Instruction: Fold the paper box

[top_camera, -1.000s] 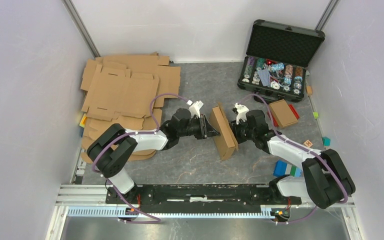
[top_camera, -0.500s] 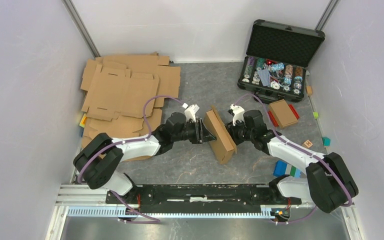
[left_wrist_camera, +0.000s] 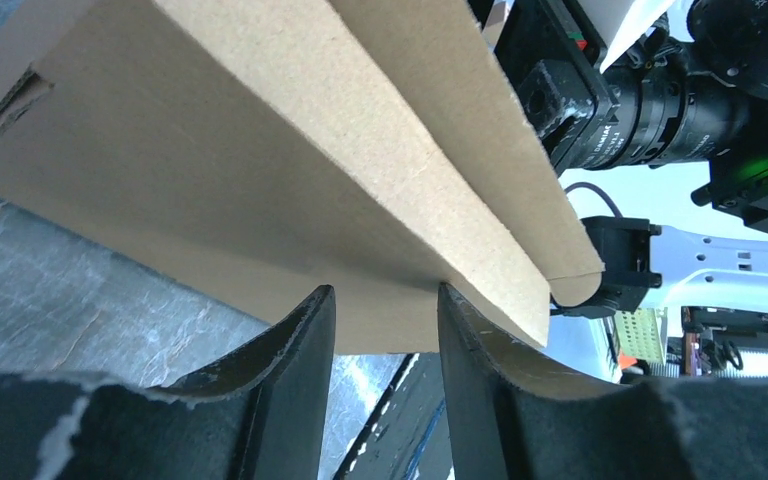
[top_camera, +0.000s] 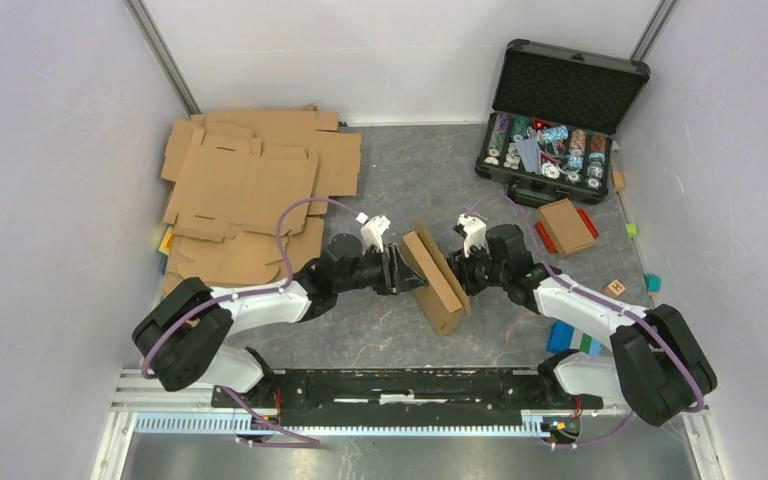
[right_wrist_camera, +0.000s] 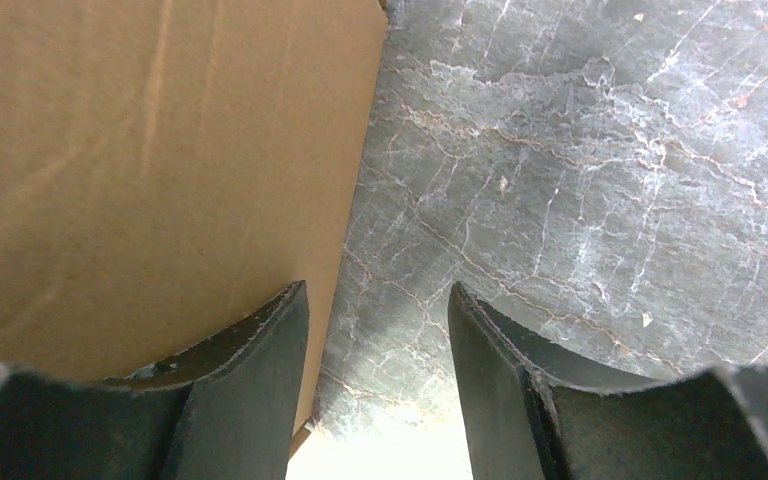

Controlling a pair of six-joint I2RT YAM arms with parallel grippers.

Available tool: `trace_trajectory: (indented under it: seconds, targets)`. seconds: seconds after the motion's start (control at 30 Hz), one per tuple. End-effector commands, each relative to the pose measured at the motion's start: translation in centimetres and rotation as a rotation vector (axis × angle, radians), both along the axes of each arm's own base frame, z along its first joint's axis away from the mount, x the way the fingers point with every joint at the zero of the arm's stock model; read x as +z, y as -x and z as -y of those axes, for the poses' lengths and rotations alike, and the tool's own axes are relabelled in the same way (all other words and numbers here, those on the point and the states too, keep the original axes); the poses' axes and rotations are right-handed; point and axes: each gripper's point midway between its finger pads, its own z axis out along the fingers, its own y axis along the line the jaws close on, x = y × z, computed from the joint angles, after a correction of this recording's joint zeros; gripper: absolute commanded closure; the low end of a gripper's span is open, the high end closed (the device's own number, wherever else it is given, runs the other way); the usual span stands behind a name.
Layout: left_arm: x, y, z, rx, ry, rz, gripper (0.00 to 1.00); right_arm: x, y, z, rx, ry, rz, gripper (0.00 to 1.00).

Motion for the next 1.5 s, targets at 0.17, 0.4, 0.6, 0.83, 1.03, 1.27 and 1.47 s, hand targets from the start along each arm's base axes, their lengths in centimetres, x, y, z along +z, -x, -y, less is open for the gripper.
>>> trace_trajectory:
  seconds: [0.17,0.4,0.6,0.83,1.03,1.27,1.47]
  targets:
    - [2.5,0.3,-1.1,0.041,0.079,0.063,0.37,0.6,-0.3,0.1,0.011,0.004,0.066,0.41]
    - [3.5,0.3,-0.3,0.019,0.129,0.062,0.28,1.0,-0.4,-0.2,0.019,-0.012,0.073,0.41]
    - [2.0,-0.2,-0.1,0.027,0.072,0.024,0.41,2.7,-0.3,-0.4,0.031,-0.056,0.126,0.40]
    - [1.1,-0.6,-0.5,0.034,-0.012,0.015,0.40,5.7,-0.2,-0.6,0.037,-0.111,0.211,0.36]
    - [0.6,-0.8,-0.8,0.032,-0.071,0.008,0.41,6.3,-0.7,-0.3,-0.002,-0.117,0.210,0.36]
    - [-0.9,-0.8,-1.3,0.024,-0.165,-0.019,0.49,7.5,-0.7,-1.2,0.000,-0.228,0.184,0.36]
    - [-2.4,-0.8,-1.5,0.013,-0.219,-0.042,0.55,8.4,-1.1,-1.5,-0.033,-0.325,0.155,0.36]
